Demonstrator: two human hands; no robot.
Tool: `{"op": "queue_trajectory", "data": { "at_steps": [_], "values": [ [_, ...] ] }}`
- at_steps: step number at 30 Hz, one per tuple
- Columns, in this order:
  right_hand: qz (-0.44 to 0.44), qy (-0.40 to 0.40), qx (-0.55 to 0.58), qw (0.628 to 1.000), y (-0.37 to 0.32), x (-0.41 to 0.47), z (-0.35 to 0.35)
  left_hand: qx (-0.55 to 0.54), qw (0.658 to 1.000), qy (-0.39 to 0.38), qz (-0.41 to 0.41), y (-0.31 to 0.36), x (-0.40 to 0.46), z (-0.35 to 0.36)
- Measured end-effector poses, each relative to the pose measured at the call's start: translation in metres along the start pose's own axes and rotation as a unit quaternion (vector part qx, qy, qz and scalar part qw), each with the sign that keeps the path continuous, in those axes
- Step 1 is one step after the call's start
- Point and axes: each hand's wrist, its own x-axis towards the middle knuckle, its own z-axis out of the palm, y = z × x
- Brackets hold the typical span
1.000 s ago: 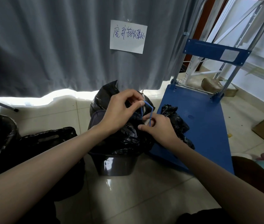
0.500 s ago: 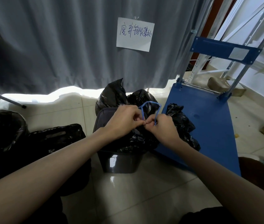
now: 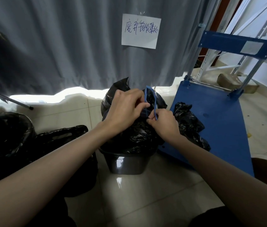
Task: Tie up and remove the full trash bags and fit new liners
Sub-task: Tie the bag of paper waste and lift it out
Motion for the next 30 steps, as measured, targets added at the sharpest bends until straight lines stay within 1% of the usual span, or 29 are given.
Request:
{"op": "queue_trajectory", "data": {
  "at_steps": [3,5,8,11,14,15,16,17,18,19,20,21,22,23,24,25,26,28,30],
  "values": [
    [0.004,-0.012,0.009,1.000,0.002,0.007,0.001,0.007,1.000,0.016,-0.001,-0.002,-0.002,-0.004],
    [0.008,-0.025,0.014,1.000,0.003,0.012,0.002,-0.011,1.000,0.023,-0.018,-0.007,-0.001,-0.004],
    [0.003,-0.049,0.016,0.999,0.005,0.015,0.001,-0.054,0.995,0.047,-0.075,-0.013,0.001,-0.007],
    [-0.003,-0.059,0.012,0.998,0.010,0.011,-0.003,-0.076,0.982,0.071,-0.159,-0.020,0.005,-0.014],
    [-0.014,-0.023,0.045,0.999,0.015,0.007,-0.010,-0.064,0.964,0.065,-0.249,-0.039,0.005,-0.018],
    [-0.020,-0.009,0.064,0.998,0.016,0.006,-0.012,-0.058,0.960,0.067,-0.266,-0.043,0.005,-0.018],
    [-0.025,-0.001,0.081,0.996,0.016,0.005,-0.016,-0.040,0.961,0.073,-0.264,-0.044,0.004,-0.019],
    [-0.028,0.000,0.096,0.995,0.015,0.003,-0.018,-0.011,0.967,0.080,-0.242,-0.043,0.003,-0.019],
    [-0.033,-0.002,0.107,0.994,0.013,0.001,-0.021,0.018,0.976,0.079,-0.203,-0.040,0.003,-0.019],
    [-0.039,-0.004,0.115,0.993,0.012,-0.001,-0.022,0.046,0.985,0.075,-0.147,-0.033,0.003,-0.019],
    [-0.047,-0.005,0.118,0.992,0.010,-0.004,-0.023,0.071,0.993,0.062,-0.072,-0.024,0.004,-0.019],
    [-0.055,-0.006,0.116,0.992,0.008,-0.006,-0.022,0.102,0.994,0.035,0.005,-0.015,0.005,-0.018],
    [-0.064,-0.007,0.112,0.992,0.006,-0.008,-0.021,0.137,0.988,-0.005,0.074,-0.009,0.004,-0.015],
    [-0.071,-0.007,0.105,0.992,0.005,-0.009,-0.020,0.175,0.976,-0.051,0.120,-0.004,0.003,-0.011],
    [-0.075,-0.007,0.097,0.992,0.004,-0.010,-0.019,0.209,0.963,-0.095,0.142,-0.001,0.002,-0.006],
    [-0.076,-0.005,0.091,0.993,0.003,-0.011,-0.019,0.233,0.953,-0.132,0.145,0.002,-0.001,-0.002],
    [-0.075,-0.004,0.086,0.993,0.003,-0.012,-0.019,0.243,0.948,-0.151,0.141,0.003,-0.003,0.001],
    [-0.078,-0.002,0.079,0.994,0.002,-0.013,-0.020,0.241,0.947,-0.174,0.126,0.000,-0.005,0.003],
    [-0.088,-0.003,0.067,0.994,0.003,-0.015,-0.021,0.219,0.954,-0.169,0.120,-0.006,-0.004,0.003]
  ]
}}
